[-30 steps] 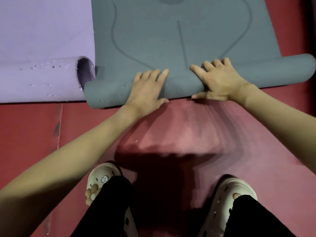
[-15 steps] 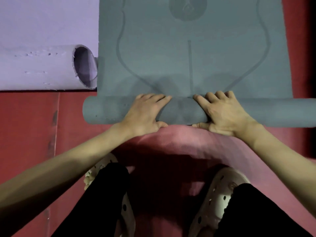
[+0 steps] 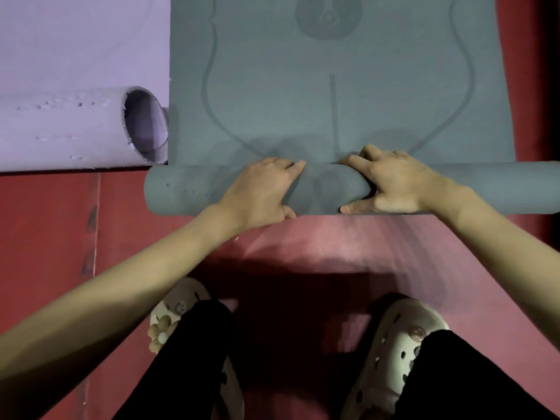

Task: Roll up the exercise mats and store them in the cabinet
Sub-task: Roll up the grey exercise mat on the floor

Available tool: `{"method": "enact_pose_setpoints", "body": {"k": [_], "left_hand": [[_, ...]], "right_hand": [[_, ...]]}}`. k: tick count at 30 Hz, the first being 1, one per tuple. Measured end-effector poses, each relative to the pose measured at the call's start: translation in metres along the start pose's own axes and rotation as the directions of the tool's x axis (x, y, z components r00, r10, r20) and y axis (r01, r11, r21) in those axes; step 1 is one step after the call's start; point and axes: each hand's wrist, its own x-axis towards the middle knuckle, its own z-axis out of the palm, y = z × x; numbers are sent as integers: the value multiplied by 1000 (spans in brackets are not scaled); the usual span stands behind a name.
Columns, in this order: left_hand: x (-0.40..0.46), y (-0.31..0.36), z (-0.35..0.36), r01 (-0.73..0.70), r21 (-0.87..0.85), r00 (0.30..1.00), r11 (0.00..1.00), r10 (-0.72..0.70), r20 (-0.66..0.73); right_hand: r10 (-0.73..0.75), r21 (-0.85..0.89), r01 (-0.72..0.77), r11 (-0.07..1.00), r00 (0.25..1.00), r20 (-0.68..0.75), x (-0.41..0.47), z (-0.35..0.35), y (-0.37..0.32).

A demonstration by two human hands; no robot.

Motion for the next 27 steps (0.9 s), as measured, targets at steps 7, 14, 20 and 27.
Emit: {"method": "enact_pose_setpoints", "body": {"k": [7, 14, 20, 27], "left_hand": [[32, -22, -33, 70, -215, 981, 974, -28, 193], [20, -23, -22, 33, -121, 988, 992, -14, 154], [0, -16, -4, 69, 80, 997, 994, -66, -38], [18, -18, -8, 98, 30, 995, 995, -97, -31]], "right_hand": [[26, -196, -97, 976, 941, -337, -12, 29, -15], [116, -205, -189, 960, 939, -324, 1, 29, -17], [178, -76, -184, 980, 981, -80, 18, -7, -11], [179, 0, -181, 983, 973, -146, 11, -8, -10]]}}
